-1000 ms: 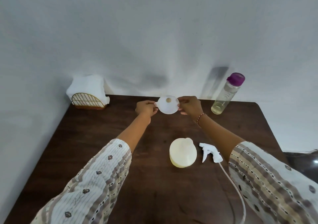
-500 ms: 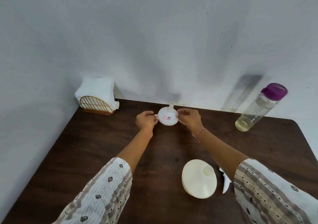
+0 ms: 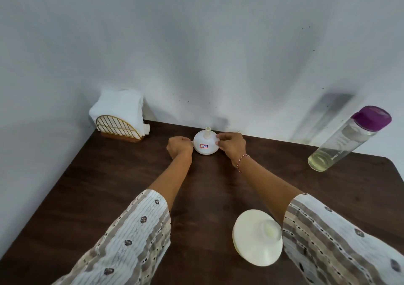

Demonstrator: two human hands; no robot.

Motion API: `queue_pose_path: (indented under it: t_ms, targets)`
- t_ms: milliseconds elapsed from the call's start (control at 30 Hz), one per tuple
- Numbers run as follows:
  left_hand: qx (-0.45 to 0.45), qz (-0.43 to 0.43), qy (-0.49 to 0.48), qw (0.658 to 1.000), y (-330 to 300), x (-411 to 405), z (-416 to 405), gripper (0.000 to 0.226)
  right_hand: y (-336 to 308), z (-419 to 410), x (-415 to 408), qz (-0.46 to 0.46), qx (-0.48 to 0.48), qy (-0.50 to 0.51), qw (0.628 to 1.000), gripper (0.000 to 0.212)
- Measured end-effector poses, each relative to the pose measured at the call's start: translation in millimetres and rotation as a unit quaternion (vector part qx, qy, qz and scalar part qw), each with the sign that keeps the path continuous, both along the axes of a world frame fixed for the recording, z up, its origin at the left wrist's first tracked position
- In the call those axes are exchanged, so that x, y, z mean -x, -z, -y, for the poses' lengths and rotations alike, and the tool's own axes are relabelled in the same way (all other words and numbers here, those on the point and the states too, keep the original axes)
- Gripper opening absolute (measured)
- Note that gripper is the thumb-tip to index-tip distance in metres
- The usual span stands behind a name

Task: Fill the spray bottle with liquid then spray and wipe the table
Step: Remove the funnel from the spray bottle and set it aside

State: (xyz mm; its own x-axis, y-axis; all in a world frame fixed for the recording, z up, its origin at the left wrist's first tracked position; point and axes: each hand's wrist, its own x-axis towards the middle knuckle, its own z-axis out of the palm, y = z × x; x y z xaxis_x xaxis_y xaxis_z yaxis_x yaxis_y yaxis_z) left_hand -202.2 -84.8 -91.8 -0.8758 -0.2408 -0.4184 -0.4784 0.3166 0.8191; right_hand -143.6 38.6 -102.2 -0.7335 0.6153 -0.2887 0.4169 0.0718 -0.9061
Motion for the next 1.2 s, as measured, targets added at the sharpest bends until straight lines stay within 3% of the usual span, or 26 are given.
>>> queue_pose_path:
  t_ms: [233,467,567,667,800,1000,1200]
  targets:
    - [0.032,-0.018,0.063,0.997,-1,-3,3,0.022,-5,3,-3,0.025,-0.029,-0.029,0.999,0.035]
    - [-0.022,-0.056,0.139,0.988,-16,-24,-5,0.036,-21,7,-6,0.080,-0.062,-0.111,0.989,0.044]
    - [-0.034,-0.090,0.198,0.975,-21,-36,-7,0.040,-30,13,-15,0.099,-0.134,-0.163,0.972,0.049]
    - [-0.038,-0.102,0.276,0.955,-20,-44,-7,0.036,-41,18,-19,0.022,-0.196,-0.186,0.962,0.055]
    - [-0.003,-0.103,0.343,0.934,-17,-43,-5,0.041,-49,15,-12,0.015,-0.271,-0.217,0.938,0.040]
    - [-0.001,-0.129,0.319,0.939,-16,-40,-3,0.042,-55,17,-12,0.040,-0.374,-0.217,0.901,0.025]
    - [0.024,-0.149,0.295,0.944,-9,-29,4,0.046,-64,14,-3,0.035,-0.338,-0.157,0.927,0.022]
